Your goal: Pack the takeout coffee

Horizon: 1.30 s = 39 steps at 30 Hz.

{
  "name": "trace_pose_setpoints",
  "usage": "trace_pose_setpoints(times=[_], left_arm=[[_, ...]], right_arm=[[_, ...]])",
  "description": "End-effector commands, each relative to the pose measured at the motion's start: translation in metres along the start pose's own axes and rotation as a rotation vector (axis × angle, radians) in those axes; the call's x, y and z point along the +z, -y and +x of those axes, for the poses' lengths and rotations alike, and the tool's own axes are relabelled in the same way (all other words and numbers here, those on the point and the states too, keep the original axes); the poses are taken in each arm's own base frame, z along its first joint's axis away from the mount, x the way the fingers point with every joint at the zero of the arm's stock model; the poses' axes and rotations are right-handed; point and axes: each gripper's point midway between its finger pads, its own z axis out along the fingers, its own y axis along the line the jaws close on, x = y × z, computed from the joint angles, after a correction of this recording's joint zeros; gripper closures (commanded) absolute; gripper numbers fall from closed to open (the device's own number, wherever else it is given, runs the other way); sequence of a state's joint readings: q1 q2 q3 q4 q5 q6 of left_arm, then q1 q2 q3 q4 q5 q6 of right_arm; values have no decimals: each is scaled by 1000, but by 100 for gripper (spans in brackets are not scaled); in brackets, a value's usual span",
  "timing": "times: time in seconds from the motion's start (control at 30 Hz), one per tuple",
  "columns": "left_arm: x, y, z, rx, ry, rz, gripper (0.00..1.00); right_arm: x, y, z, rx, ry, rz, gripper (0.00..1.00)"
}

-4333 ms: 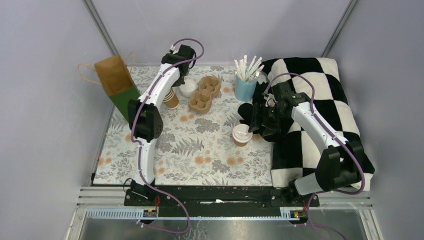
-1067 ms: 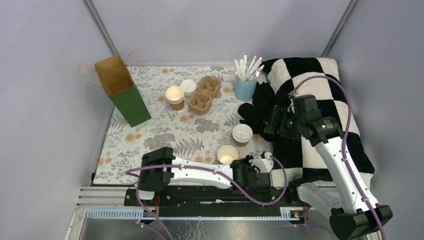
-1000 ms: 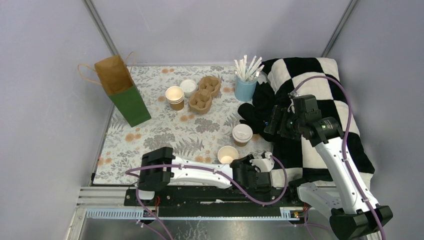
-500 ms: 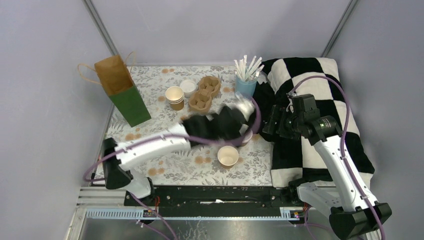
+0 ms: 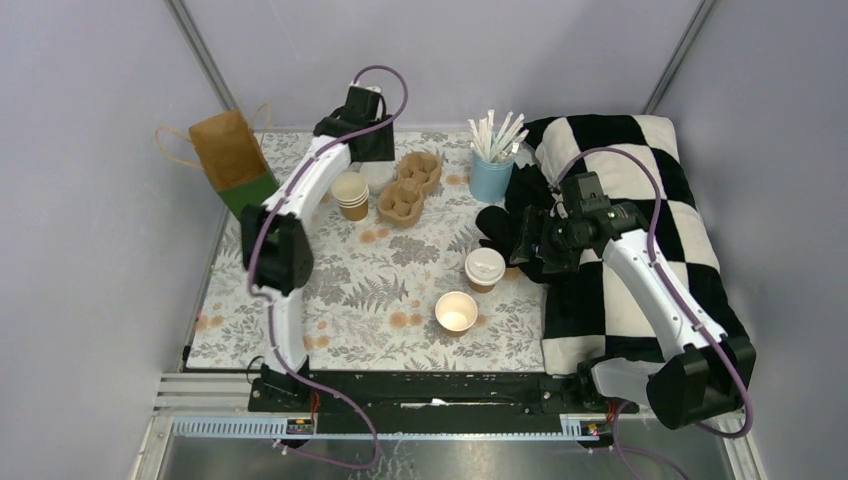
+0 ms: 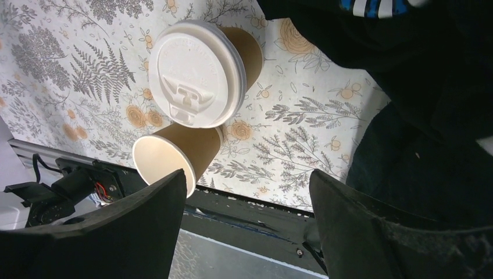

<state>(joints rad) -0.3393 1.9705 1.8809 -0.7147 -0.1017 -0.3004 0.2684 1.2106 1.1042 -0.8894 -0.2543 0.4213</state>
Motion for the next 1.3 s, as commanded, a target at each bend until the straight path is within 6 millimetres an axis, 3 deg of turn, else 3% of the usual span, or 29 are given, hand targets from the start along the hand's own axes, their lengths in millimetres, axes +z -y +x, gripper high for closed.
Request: trace_pose_setpoints(times=[0.0, 0.1, 0.37, 0.5, 1.27], left_arm=[[45, 1, -42, 38, 71, -28, 43], [72, 1, -50, 15, 74, -44, 56], [104, 3, -44, -118, 77, -46, 59], [111, -3, -39, -122, 81, -85, 66], [142, -7, -6, -73, 22, -143, 70]], right_arm=[[-5, -13, -12, -44, -8, -33, 17], [0, -12, -14, -54, -33, -24, 17], [12, -9, -18, -72, -66, -3, 17], [14, -8, -18, -79, -77, -1, 17], [16, -8, -15, -73, -82, -7, 17]])
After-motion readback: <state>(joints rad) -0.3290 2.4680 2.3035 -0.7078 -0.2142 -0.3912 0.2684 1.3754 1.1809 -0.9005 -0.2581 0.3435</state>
